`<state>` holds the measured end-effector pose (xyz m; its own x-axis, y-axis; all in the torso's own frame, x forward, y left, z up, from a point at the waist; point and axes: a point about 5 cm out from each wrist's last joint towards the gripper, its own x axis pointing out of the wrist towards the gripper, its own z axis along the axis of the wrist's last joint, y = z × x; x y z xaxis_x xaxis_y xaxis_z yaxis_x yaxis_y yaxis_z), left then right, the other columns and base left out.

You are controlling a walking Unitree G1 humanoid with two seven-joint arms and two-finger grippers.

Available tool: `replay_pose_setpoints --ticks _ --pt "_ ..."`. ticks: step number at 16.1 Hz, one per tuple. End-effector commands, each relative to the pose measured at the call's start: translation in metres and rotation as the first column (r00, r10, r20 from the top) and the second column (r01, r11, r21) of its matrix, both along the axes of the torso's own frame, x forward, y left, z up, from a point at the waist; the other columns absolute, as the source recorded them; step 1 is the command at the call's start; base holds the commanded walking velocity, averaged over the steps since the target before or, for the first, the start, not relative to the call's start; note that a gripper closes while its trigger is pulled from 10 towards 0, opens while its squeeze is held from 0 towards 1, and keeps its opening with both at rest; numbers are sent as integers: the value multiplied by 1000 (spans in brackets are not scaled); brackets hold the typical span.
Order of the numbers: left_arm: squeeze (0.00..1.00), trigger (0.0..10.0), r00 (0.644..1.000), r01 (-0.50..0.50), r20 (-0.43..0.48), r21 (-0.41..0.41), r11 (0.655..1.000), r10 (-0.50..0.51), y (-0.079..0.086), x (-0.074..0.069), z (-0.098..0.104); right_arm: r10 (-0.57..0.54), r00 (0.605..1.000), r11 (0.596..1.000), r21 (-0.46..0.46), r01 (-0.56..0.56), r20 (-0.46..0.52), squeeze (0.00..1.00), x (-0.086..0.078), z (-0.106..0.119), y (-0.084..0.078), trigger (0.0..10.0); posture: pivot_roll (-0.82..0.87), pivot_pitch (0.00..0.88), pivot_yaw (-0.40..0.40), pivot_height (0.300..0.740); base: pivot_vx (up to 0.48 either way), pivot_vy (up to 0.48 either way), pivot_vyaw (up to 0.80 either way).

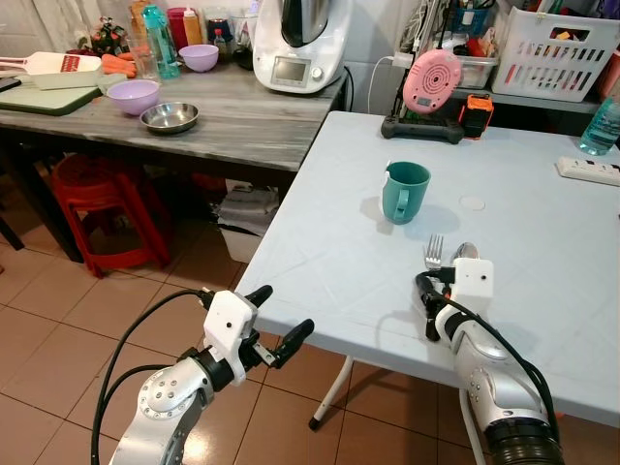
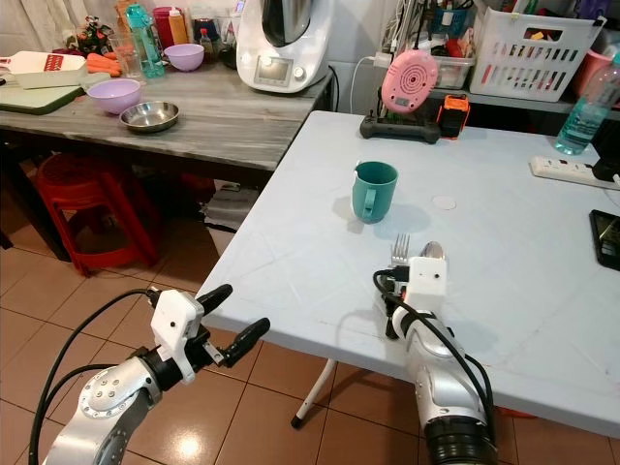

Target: Setting the table

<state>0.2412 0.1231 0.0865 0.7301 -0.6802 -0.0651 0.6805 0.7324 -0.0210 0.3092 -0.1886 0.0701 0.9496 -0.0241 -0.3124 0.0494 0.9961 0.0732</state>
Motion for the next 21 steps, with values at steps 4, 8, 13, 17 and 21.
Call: replay_pose_setpoints --ticks 4,8,13,17,21 --pt "0 10000 999 39 9 18 999 -39 -1 -2 4 17 995 999 44 -13 -95 0 -6 -16 2 0 34 0 -2 740 0 0 0" --pt "0 10000 998 56 1 18 998 -56 -1 -2 4 20 994 998 56 -14 -109 0 -9 -20 3 0 34 0 -1 740 0 0 0" --pt "0 10000 997 79 10 31 996 -80 -3 -2 5 17 993 998 62 -10 -118 0 -10 -22 2 0 29 0 4 740 0 0 0" --pt "0 10000 997 69 23 38 997 -70 -4 0 6 -6 995 997 77 13 -98 0 -9 -19 2 0 29 0 1 740 0 0 0" --pt "0 10000 988 -133 84 40 990 129 10 13 11 -103 990 981 172 86 94 0 -3 18 -1 0 34 0 -9 740 0 0 0"
